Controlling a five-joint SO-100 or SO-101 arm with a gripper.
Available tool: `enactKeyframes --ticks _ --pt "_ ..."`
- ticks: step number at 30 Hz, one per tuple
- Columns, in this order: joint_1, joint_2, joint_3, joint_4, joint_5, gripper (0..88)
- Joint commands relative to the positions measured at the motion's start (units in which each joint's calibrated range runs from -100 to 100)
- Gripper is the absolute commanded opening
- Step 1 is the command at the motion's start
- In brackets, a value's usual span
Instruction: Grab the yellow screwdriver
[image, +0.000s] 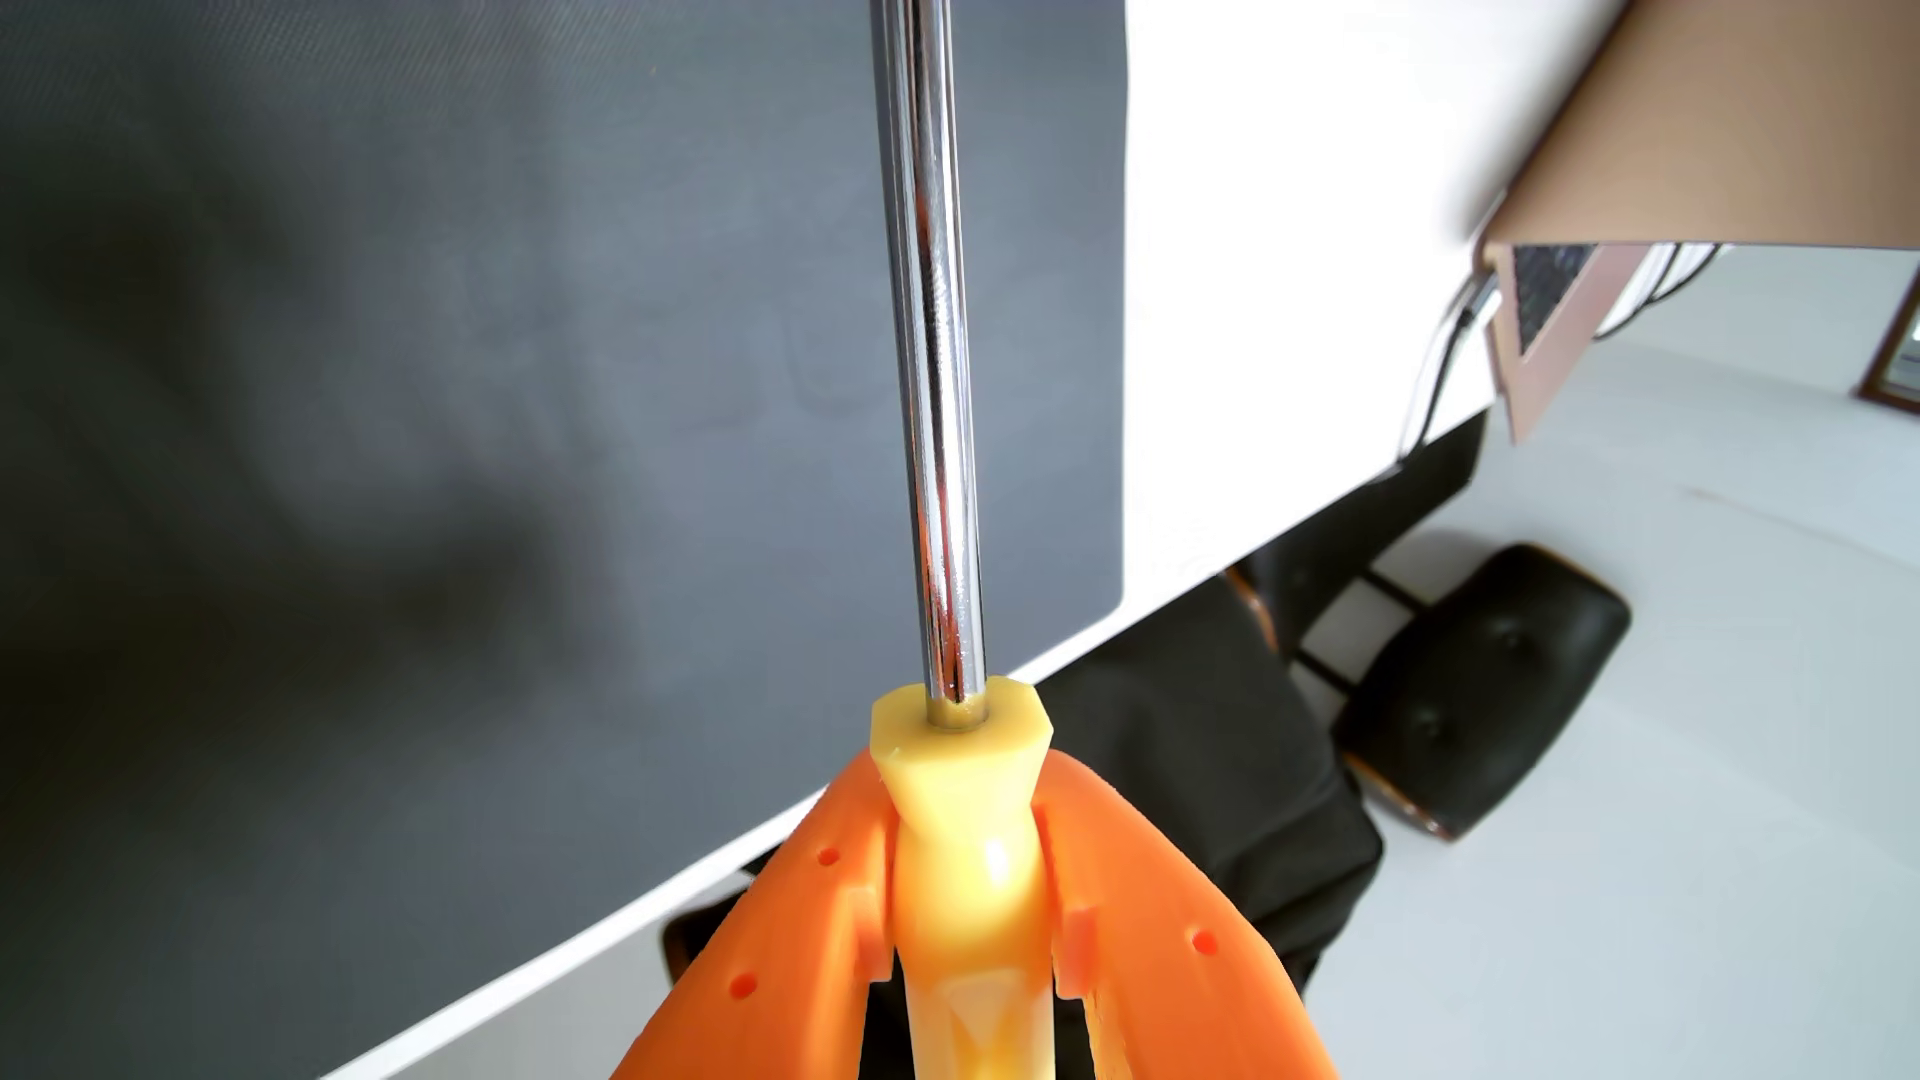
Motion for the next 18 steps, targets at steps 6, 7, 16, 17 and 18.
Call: enactKeyframes --ticks 6,7,16,17,18 --pt "0.48 -3.44 -1.04 1.36 0.1 0.8" --pt "0.48 -3.44 -0.95 1.36 0.1 0.8" --pt "0.48 -4.03 0.85 1.18 0.1 0.9" --pt "0.48 -3.86 0.85 1.18 0.1 0.9" --pt "0.48 -3.78 0.85 1.18 0.1 0.9"
